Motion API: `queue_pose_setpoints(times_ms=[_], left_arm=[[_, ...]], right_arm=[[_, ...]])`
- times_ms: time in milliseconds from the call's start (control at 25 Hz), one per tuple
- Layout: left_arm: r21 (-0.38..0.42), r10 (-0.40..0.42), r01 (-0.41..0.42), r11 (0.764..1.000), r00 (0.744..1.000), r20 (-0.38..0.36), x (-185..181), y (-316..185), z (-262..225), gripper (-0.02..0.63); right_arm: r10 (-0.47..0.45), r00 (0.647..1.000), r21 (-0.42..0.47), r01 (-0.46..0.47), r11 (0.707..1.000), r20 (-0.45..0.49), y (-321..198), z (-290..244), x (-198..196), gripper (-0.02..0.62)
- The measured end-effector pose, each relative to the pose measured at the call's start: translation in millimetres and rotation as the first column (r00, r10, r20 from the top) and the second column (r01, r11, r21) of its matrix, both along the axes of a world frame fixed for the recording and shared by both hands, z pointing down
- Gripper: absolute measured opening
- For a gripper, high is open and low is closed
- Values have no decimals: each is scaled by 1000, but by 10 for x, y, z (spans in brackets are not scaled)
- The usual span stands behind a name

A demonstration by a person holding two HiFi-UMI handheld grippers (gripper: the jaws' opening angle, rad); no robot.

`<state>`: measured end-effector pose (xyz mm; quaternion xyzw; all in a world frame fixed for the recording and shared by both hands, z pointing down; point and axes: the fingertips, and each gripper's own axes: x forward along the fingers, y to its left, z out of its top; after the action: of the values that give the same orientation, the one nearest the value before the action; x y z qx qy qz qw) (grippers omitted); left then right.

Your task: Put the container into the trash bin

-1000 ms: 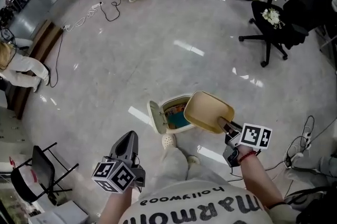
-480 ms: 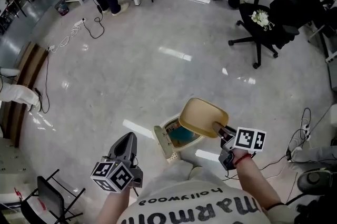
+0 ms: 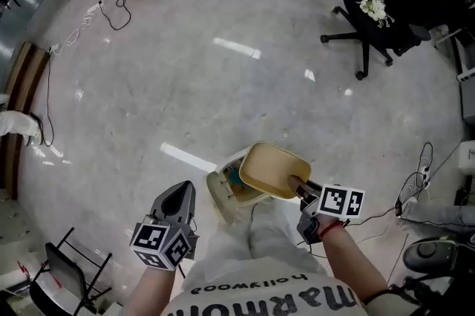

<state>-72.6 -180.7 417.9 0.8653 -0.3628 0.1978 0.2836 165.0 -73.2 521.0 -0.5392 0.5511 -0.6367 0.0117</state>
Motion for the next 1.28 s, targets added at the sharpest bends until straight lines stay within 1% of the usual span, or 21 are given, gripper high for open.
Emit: queue_pose_setpoints(times_ms=[80, 280, 400, 560, 720, 800, 920, 1080, 1280], left_arm=[[-25, 7, -6, 1000, 1000, 16, 79, -31, 133, -6], [-49, -26, 28, 998, 999, 39, 277, -78, 382, -6], [-109, -23, 27, 994, 999, 37, 486, 88, 558, -6], [-200, -51, 53, 978, 999, 16, 801, 415, 784, -6], [-302, -82, 68, 951, 996, -35, 1135, 710, 988, -6], [-340, -82, 64, 938, 996, -39, 1229, 859, 1126, -6], [-380, -83, 68, 923, 996, -22, 1261, 1080, 1356, -6], [-401, -59, 62, 914, 998, 20, 1307, 1293, 1690, -8], [-424, -1, 23, 905, 999, 52, 1438, 1533, 2127, -8]], right_arm=[[-16, 1000, -37, 17, 999, 16, -2, 175, -1, 86], [-66, 998, -112, 68, 991, 18, -35, 639, 123, 86], [-89, 996, -152, 92, 984, 27, -13, 925, 157, 86], [-100, 993, -206, 111, 972, 60, 70, 1270, 145, 86], [-124, 989, -244, 140, 960, 80, 134, 1551, 139, 86], [-155, 985, -262, 169, 950, 73, 181, 1693, 115, 86], [-219, 974, -294, 224, 929, 52, 260, 1903, 48, 86], [-272, 962, -326, 261, 909, 13, 292, 2154, -14, 86], [-315, 949, -355, 284, 890, -30, 316, 2399, -127, 86]])
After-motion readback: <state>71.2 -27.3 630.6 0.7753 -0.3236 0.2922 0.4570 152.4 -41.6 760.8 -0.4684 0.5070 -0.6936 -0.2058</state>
